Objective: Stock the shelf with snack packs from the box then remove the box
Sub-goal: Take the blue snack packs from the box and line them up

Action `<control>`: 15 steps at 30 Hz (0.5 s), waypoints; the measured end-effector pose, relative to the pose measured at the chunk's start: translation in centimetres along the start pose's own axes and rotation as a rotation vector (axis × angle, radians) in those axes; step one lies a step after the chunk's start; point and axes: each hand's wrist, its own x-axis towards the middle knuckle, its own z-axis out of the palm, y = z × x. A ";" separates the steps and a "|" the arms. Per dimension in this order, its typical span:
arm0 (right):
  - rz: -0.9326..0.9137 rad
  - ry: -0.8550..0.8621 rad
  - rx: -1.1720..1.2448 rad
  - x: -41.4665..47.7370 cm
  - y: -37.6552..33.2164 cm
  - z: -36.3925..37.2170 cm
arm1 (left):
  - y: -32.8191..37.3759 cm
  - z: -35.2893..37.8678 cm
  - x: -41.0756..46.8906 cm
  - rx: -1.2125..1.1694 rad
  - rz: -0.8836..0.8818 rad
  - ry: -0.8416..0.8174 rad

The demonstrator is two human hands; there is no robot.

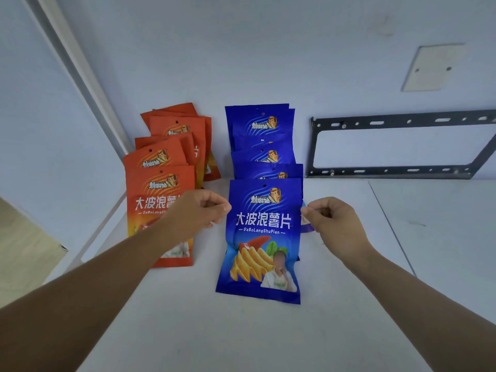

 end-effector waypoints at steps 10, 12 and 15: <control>-0.019 0.043 -0.131 -5.8 -0.4 -2.5 | 2.9 3.0 -3.5 -0.009 0.080 -0.148; -0.005 0.081 -0.158 -7.3 0.0 -2.9 | 3.3 3.6 -4.6 -0.043 0.100 -0.174; 0.023 0.116 -0.182 -10.1 0.4 -3.3 | 3.3 4.7 -6.5 -0.045 0.143 -0.211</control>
